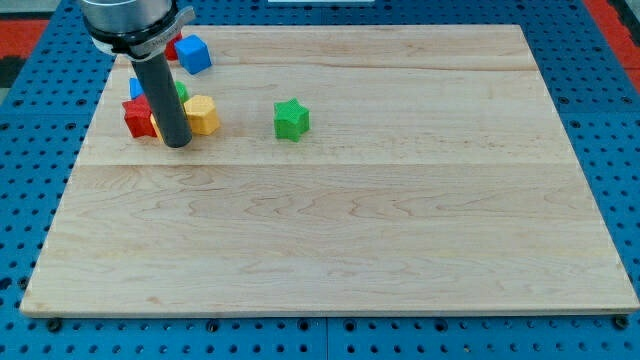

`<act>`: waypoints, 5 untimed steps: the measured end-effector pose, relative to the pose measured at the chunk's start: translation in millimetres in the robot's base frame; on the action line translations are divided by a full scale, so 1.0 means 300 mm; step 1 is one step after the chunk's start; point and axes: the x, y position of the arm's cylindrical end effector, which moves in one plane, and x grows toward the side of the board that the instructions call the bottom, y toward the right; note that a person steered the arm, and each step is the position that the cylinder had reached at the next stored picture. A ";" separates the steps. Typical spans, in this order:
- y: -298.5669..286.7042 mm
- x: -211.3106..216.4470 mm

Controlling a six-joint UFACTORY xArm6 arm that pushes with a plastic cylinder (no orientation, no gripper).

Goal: Slide the green star to the group of blocks

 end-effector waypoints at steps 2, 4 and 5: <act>0.662 -0.026; 0.550 -0.253; 0.666 -0.267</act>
